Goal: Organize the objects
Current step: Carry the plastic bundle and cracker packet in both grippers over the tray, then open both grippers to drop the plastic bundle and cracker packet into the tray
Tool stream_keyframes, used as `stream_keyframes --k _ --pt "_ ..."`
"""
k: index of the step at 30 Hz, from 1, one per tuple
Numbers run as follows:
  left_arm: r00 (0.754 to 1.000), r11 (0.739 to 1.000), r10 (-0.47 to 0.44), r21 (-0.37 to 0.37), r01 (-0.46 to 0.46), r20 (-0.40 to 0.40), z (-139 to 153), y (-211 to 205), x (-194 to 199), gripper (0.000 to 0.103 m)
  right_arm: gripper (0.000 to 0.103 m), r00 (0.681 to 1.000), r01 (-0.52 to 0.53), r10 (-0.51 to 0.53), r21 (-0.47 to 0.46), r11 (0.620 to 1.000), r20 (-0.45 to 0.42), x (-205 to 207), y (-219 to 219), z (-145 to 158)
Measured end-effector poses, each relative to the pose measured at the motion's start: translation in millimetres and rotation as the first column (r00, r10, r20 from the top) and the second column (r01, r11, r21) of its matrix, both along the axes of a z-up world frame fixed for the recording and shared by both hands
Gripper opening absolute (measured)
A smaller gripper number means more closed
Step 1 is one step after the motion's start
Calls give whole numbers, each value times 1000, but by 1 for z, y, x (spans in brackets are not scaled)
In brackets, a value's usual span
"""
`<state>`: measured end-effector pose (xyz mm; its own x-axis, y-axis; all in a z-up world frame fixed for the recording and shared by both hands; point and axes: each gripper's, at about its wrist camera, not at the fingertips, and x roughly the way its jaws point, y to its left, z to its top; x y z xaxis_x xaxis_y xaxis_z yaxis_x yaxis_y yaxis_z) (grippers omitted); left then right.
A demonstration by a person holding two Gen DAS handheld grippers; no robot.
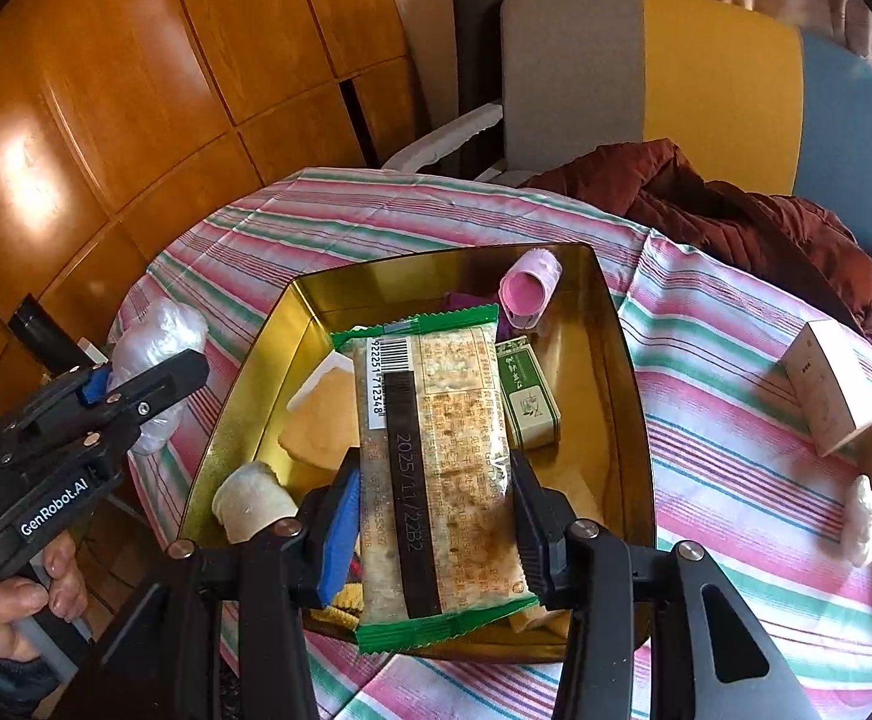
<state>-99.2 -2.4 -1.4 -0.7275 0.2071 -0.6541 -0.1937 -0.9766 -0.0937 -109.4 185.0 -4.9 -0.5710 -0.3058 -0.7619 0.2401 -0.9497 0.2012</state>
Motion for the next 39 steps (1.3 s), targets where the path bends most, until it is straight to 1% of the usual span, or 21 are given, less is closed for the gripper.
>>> stream_keyframes --k 5,13,18,20,21,24,26,30,33,36,39 --pt "1000 1000 -10 -8 10 12 -3 4 -10 36 46 1000 0 0 3 1000 1 -6 -2 -2" --pt "998 1000 -7 21 6 61 -11 0 -36 36 46 1000 4 -4 10 1000 3 -16 -2 -5" --pt "995 998 -21 55 15 94 -14 -3 -57 36 46 1000 5 -5 6 1000 10 -23 -2 -9" --pt "994 998 -13 63 6 112 -16 -4 -67 39 46 1000 3 -3 0 1000 16 -27 -4 -11" --pt "993 998 -5 63 -2 114 -18 -6 -72 44 47 1000 2 -2 -3 1000 20 -29 -6 -14" --pt "991 997 36 66 -45 130 -22 -12 -78 49 49 999 -19 19 -17 1000 39 -36 -13 -23" --pt "990 996 66 45 -73 127 -27 -16 -75 54 56 999 -28 29 -13 1000 46 -36 -17 -30" --pt "987 995 85 41 -91 137 -32 -26 -65 54 57 997 -31 32 -12 999 73 -33 -18 -42" --pt "984 994 101 23 -105 144 -37 -30 -53 54 57 996 -24 26 -22 999 82 -25 -15 -45" --pt "982 993 104 37 -110 155 -40 -33 -37 54 60 996 -13 15 -30 999 83 -20 -12 -44" --pt "983 994 103 28 -108 149 -40 -32 -22 54 68 997 -8 11 -35 999 81 -11 -11 -41"
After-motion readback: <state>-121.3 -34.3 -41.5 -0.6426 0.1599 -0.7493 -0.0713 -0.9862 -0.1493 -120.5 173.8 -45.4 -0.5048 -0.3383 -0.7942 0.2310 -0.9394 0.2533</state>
